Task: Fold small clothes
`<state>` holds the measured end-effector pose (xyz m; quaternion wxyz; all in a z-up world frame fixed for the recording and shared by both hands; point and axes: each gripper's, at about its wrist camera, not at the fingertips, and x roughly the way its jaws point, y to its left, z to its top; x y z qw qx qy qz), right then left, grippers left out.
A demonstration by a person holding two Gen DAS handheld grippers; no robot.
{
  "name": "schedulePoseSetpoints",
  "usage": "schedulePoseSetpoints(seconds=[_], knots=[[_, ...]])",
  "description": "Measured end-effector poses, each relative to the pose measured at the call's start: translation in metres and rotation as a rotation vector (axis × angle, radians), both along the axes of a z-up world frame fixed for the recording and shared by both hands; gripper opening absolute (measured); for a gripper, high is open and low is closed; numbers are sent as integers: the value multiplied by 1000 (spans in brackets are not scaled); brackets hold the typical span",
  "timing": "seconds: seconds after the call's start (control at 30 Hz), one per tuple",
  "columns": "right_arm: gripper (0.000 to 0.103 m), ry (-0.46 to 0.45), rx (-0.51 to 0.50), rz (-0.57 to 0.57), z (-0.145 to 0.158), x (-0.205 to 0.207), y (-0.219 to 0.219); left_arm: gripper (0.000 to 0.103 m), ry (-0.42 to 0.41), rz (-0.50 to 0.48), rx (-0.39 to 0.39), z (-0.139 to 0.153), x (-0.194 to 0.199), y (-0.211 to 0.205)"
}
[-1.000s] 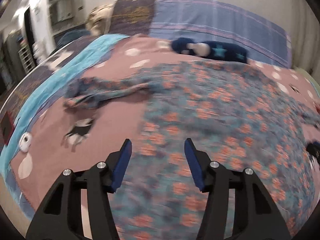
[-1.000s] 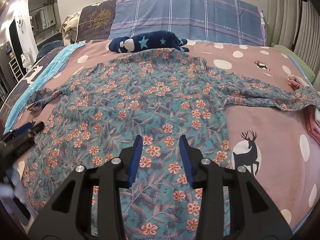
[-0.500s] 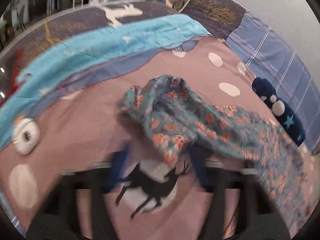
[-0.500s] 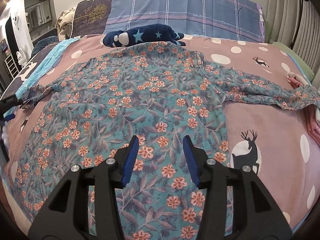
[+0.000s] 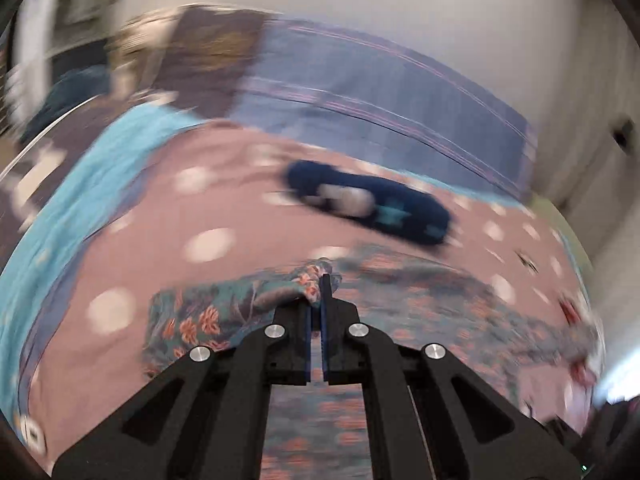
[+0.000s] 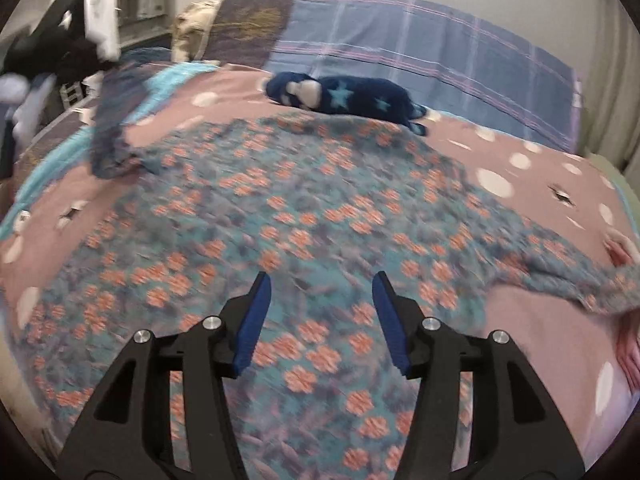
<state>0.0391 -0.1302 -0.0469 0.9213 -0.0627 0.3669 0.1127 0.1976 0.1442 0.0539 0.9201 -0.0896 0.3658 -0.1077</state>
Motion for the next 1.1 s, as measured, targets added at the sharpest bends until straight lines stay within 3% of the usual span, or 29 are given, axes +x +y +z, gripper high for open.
schedulePoseSetpoints(seconds=[0.03, 0.1, 0.13, 0.27, 0.4, 0.53, 0.63, 0.77, 0.87, 0.9, 0.93, 0.97, 1.1], knots=[[58, 3, 18, 15, 1, 3, 1, 4, 3, -66, 13, 2, 3, -23], [58, 17, 41, 25, 3, 12, 0, 23, -10, -122, 57, 1, 3, -52], [59, 27, 51, 22, 2, 15, -2, 41, -34, -140, 91, 0, 0, -65], [59, 92, 102, 22, -5, 32, -13, 53, -96, -142, 158, -11, -18, -69], [59, 139, 122, 70, -13, 55, -16, 56, -87, -46, 213, -38, -32, -33], [58, 228, 254, 168, -15, 100, 3, 56, -7, 68, 291, -84, -48, 11], [57, 294, 345, 205, -19, 146, 29, 56, 69, 125, 301, -115, -57, 34], [58, 305, 295, 184, -37, 206, 67, 56, 95, 117, 251, -128, -66, 41], [58, 370, 334, 163, -58, 233, 81, 62, 83, 102, 284, -131, -68, 33], [52, 388, 353, 163, -64, 237, 84, 63, 77, 105, 297, -131, -67, 32], [20, 395, 365, 180, -64, 238, 88, 63, 71, 112, 308, -130, -66, 33], [3, 403, 374, 205, -62, 238, 92, 63, 67, 122, 315, -131, -63, 34], [3, 318, 569, 223, -6, 216, 60, 64, 60, 198, 309, -136, -53, 49]])
